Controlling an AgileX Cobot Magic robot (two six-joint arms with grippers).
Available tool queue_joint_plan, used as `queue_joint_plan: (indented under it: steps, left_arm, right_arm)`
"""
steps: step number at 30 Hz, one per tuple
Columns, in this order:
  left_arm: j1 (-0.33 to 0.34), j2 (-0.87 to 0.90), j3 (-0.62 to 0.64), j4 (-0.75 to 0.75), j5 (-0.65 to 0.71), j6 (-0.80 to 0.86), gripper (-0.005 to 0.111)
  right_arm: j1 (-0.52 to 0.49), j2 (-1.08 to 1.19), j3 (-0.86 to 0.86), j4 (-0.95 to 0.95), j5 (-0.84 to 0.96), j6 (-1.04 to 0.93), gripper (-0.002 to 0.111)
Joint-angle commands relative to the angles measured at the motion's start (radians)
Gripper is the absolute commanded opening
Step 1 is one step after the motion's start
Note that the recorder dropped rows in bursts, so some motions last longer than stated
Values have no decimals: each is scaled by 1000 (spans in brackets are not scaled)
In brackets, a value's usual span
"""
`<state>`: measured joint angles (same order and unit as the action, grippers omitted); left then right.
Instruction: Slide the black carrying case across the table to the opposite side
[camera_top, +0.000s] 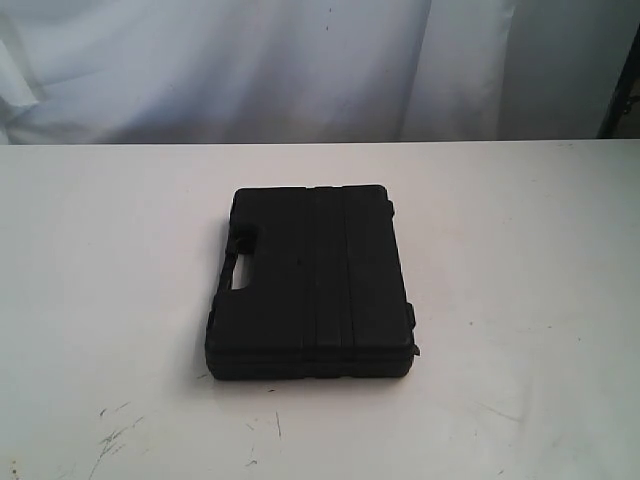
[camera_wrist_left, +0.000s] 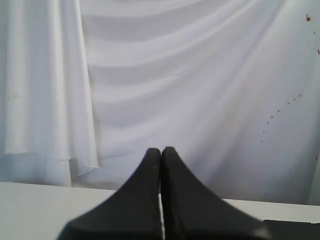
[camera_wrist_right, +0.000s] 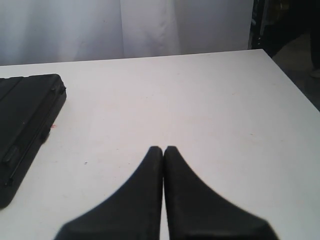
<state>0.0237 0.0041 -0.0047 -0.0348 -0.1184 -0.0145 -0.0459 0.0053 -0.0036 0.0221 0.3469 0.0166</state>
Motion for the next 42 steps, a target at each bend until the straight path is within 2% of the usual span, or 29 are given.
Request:
queue_joint_plan:
  steps: [1,4,10,20,23,25,28,32,36,42]
  left_arm:
    - [0,-4,5,-122,-24,-32,0]
    - [0,-4,3,-158,21,-34,0]
    - [0,51,-169,-158,81,-31,0]
    - [0,497,-594,-139,420,-31,0]
    - [0,640,-694,-139,534,-31,0]
    - [0,723,-742,-139,554,-31,0]
    - [0,816,-786,-139,573,-19,0]
    - [0,911,-805,-153,637,156,0]
    - [0,1000,-805,-262,700,271,0]
    - [0,1098,-805,-407,707,283,0]
  right_arm:
    - [-6,-5,4,5,-1,-2,0]
    - [-6,-5,4,5,-1,-2,0]
    - [-6,-5,4,5,-1,-2,0]
    - [-6,-5,4,5,-1,-2,0]
    - [-6,-5,4,5,-1,-2,0]
    - [-6,-5,4,5,-1,-2,0]
    - [-6,-5,4,5,-1,-2,0]
    - [-6,-5,4,5,-1,-2,0]
    - [-6,-5,4,5,-1,-2,0]
    - [-6,-5,4,5,-1,-2,0]
